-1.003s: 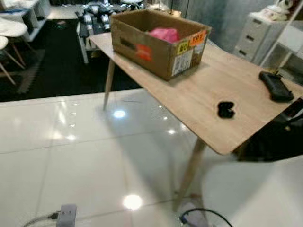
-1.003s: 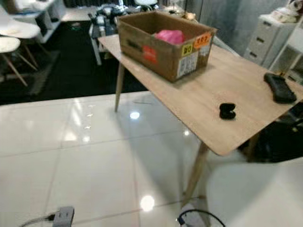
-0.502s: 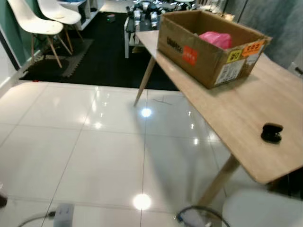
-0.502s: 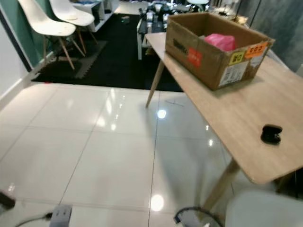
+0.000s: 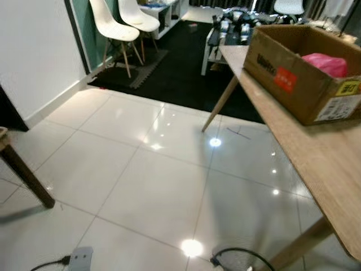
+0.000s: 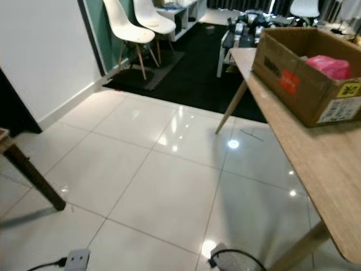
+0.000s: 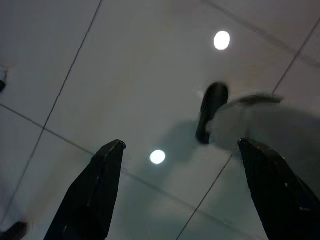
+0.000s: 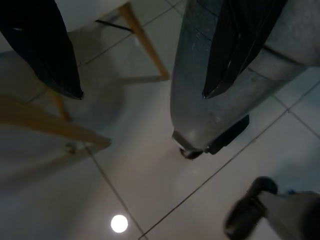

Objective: Picking trash to rubbish bin

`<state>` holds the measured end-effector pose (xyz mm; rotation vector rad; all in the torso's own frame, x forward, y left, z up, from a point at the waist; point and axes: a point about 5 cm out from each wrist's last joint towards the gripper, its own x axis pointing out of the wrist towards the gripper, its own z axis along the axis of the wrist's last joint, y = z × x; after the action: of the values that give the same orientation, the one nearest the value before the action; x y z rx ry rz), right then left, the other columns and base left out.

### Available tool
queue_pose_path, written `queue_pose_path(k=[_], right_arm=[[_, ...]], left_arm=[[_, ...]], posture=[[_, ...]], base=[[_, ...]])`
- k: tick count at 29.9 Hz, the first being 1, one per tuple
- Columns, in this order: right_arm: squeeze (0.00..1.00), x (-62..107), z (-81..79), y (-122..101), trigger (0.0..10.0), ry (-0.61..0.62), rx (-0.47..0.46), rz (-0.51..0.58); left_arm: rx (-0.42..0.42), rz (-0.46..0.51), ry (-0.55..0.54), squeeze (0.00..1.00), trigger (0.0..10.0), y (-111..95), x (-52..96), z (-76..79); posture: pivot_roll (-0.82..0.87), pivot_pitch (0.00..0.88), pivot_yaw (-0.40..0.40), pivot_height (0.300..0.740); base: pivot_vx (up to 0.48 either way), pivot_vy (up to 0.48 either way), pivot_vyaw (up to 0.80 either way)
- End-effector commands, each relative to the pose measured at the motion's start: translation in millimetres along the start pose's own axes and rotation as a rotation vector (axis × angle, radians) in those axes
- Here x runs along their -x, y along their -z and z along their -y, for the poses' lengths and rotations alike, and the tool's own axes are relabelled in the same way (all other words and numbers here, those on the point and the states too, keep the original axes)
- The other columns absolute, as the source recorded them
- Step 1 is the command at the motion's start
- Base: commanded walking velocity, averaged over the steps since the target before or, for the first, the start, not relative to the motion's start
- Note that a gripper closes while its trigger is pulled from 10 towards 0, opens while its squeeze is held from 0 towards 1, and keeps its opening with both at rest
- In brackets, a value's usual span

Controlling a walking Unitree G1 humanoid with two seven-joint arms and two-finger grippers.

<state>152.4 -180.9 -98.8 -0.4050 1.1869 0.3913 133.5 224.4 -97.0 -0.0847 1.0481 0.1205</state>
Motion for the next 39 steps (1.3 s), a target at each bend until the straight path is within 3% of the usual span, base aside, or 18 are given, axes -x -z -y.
queue_pose_path(k=[1,39], right_arm=[[0.0,-0.7,-6.2,5.6,10.0,-0.022,0.0,-0.025],[0.0,-0.3,-5.2,5.3,10.0,-0.035,0.004,-0.017]], left_arm=[[-0.003,-0.023,-0.012,0.0,10.0,7.9,1.7,-2.3],[-0.025,-0.034,-0.006,0.0,10.0,10.7,2.0,-1.0]], posture=[[0.15,0.039,-0.039,0.74],[0.15,0.038,-0.042,0.74]], base=[[0.0,0.0,0.79],[0.0,0.0,0.79]])
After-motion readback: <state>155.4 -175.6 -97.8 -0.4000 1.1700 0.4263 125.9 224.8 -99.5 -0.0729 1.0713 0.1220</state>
